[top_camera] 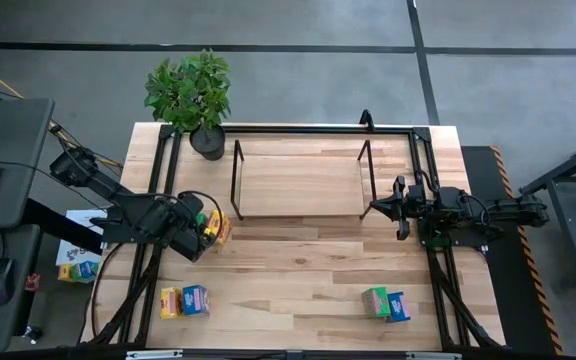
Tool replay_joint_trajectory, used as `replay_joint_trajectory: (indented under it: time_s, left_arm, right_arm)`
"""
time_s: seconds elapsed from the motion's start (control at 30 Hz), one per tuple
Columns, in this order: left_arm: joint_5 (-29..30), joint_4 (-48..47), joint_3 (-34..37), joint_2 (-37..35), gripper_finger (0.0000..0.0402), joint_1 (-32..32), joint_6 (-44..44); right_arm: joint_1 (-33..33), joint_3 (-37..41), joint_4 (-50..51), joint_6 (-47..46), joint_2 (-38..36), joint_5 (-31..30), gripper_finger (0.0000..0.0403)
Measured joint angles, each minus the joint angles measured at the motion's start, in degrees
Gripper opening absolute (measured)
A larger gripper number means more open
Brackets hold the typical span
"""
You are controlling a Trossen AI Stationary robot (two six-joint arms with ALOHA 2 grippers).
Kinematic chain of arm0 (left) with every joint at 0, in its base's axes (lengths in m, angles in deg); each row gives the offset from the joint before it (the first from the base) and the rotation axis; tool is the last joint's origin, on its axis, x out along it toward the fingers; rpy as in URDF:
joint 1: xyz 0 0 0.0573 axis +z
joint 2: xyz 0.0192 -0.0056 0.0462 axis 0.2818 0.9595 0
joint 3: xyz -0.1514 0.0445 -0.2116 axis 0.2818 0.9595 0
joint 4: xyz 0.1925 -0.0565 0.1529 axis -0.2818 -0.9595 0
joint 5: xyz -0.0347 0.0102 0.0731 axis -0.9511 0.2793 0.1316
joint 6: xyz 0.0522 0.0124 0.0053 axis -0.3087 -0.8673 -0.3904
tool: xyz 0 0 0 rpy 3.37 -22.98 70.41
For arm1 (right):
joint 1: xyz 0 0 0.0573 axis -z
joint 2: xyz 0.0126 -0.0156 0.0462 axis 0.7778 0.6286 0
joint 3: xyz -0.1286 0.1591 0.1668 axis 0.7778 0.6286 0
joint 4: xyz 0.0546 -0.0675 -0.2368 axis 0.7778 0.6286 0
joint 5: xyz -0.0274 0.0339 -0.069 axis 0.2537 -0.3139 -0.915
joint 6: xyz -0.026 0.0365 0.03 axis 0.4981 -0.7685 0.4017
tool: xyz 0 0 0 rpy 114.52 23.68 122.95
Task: Stack cereal on shelf
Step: Put the top green cereal box on the shelf
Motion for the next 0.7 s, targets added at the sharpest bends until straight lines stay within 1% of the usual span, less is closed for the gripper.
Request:
replay_joint_trajectory:
  time_s: [0.07,0.2,0.4,0.5,0.7]
  left_arm:
    - [0.67,0.02,0.00,0.00,0.0285,-0.32,0.09]
    - [3.15,-0.02,0.00,0.00,0.0286,-0.19,3.60]
    - [4.12,-0.08,0.25,0.00,0.0285,-0.19,6.01]
    - [4.98,-0.02,2.21,0.00,0.0286,-0.26,7.76]
    - [4.15,-0.08,5.99,0.00,0.0286,-0.21,9.02]
  right_arm:
    - [0.01,-0.01,0.00,0.01,0.00,0.00,0.0000]
    - [0.01,0.01,0.00,0.00,0.00,0.02,0.0000]
    - [-0.01,0.00,0.00,0.00,-0.01,0.01,0.0000]
    - [0.00,-0.01,0.00,-0.01,-0.01,0.01,0.0000]
    - [0.01,0.01,0.00,-0.01,0.00,0.00,0.0000]
